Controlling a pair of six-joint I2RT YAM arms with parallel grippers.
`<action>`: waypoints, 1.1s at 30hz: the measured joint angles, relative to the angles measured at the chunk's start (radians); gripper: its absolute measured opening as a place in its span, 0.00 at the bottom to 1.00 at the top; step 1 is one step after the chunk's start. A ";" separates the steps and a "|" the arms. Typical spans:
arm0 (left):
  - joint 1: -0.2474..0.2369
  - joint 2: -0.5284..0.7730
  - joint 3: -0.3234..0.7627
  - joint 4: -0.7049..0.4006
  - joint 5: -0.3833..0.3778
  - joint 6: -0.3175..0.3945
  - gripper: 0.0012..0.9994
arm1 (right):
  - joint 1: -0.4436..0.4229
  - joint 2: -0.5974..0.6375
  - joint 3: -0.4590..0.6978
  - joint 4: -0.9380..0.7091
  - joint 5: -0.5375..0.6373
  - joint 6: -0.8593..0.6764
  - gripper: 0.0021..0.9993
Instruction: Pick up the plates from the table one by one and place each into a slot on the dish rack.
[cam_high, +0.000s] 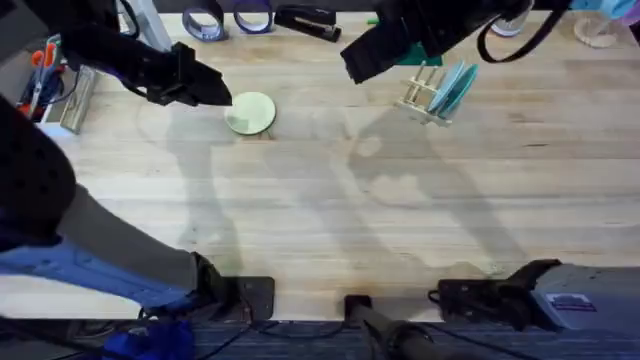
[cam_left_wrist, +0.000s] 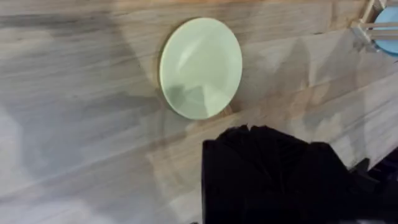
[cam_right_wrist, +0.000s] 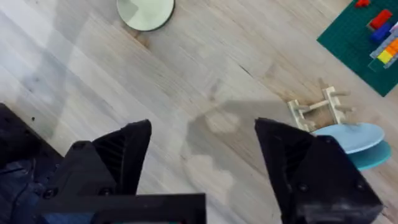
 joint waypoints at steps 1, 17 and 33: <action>0.005 0.016 0.000 0.012 0.016 0.001 0.04 | 0.000 0.000 0.000 0.000 0.000 0.000 0.99; 0.097 0.187 0.000 0.065 0.128 0.028 0.04 | 0.000 0.000 0.000 0.000 -0.006 0.000 0.99; 0.095 0.206 0.001 0.130 0.206 0.038 0.04 | 0.000 0.001 0.000 0.000 -0.006 0.000 1.00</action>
